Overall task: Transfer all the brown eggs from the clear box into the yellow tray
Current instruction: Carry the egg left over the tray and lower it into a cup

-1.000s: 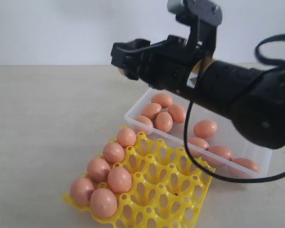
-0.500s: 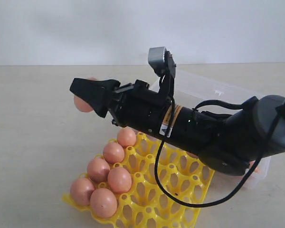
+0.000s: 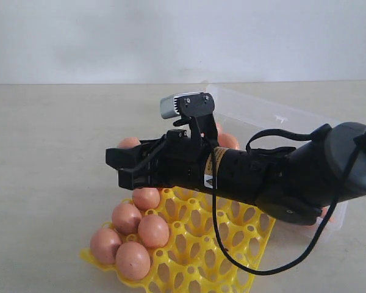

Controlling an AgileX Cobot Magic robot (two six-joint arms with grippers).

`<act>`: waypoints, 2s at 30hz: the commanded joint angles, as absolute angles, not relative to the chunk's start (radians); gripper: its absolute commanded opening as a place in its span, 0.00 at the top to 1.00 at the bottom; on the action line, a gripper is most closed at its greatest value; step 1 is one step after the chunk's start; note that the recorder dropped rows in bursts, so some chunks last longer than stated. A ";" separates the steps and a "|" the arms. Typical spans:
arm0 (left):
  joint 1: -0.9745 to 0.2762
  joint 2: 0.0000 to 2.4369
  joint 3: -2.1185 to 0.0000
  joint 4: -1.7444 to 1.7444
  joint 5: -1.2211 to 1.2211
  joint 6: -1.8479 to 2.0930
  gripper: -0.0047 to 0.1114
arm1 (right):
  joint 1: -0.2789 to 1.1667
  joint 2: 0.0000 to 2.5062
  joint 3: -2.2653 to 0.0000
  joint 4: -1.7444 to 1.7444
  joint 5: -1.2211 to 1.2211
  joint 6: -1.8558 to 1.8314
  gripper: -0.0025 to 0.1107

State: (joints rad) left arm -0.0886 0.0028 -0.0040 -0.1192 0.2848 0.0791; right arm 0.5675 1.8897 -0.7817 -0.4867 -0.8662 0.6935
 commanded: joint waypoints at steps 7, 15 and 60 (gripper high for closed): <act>-0.094 0.000 0.000 -0.116 0.280 0.079 0.92 | 0.549 1.877 -0.779 -0.474 -0.755 0.647 0.98; -0.094 0.000 0.000 -0.116 0.280 0.079 0.92 | 0.474 1.713 -0.779 -0.894 -0.632 0.779 0.98; -0.094 0.000 0.000 -0.116 0.278 0.079 0.92 | 0.509 1.756 -0.779 -1.025 -0.436 0.903 0.62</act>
